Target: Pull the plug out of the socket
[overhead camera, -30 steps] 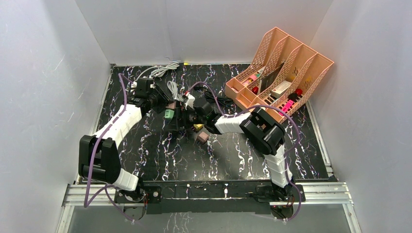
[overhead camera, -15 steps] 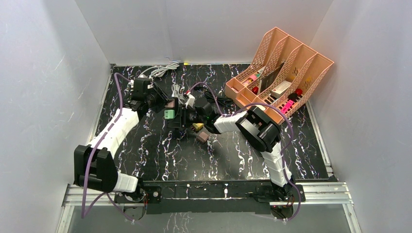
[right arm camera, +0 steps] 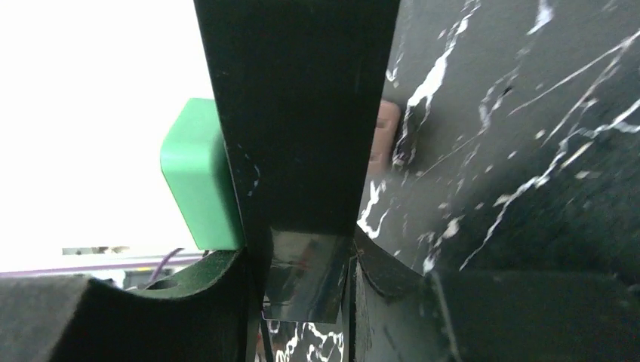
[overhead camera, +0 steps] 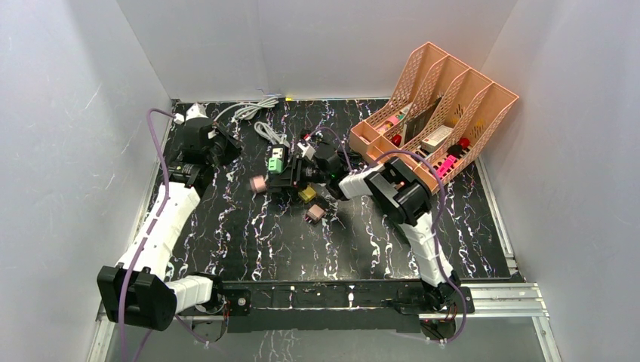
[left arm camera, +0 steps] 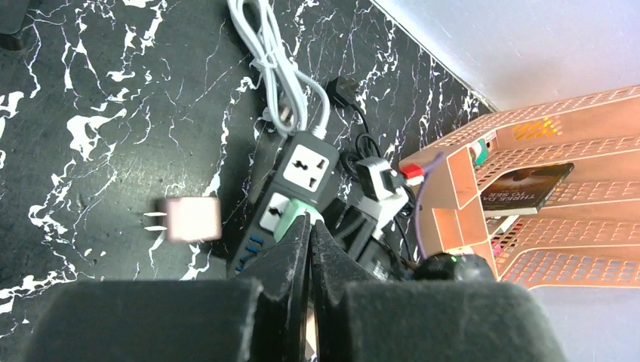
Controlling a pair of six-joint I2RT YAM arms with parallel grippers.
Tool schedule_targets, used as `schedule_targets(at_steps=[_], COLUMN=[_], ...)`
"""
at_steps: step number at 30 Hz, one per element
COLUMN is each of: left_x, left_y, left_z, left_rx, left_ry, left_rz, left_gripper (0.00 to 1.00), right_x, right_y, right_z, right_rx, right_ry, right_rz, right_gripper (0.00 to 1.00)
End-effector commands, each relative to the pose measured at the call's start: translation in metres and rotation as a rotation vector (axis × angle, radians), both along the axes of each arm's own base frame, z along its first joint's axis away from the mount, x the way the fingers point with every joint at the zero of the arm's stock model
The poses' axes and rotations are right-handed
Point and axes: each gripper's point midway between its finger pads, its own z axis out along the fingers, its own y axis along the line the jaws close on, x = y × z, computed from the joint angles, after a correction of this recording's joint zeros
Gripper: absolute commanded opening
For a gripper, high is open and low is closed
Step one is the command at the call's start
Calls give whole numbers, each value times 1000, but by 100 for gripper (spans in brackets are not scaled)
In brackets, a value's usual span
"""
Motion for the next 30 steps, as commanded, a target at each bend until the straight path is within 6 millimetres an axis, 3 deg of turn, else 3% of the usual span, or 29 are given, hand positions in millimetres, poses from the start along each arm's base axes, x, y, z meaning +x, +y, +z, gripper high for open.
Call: schedule_targets(at_steps=[1, 8, 10, 18, 21, 24, 28, 30], left_x=[-3, -11, -16, -40, -49, -55, -60, -60], left_y=[7, 22, 28, 71, 83, 82, 81, 81], left_z=[14, 31, 29, -4, -28, -44, -56, -58], left_rx=[22, 87, 111, 152, 109, 66, 59, 61], left_ry=[-36, -60, -49, 79, 143, 177, 203, 206], left_rz=[18, 56, 73, 197, 222, 213, 208, 206], left_gripper=[0, 0, 0, 0, 0, 0, 0, 0], right_x=[11, 27, 34, 60, 72, 88, 107, 112], right_y=[27, 72, 83, 117, 128, 137, 140, 138], right_z=[38, 35, 45, 69, 59, 50, 32, 23], right_rx=[147, 135, 152, 116, 117, 112, 93, 62], right_ry=[-15, -25, -46, -194, -187, -200, -228, -247], right_rz=[44, 86, 93, 41, 23, -25, -99, -121], right_gripper=[0, 0, 0, 0, 0, 0, 32, 65])
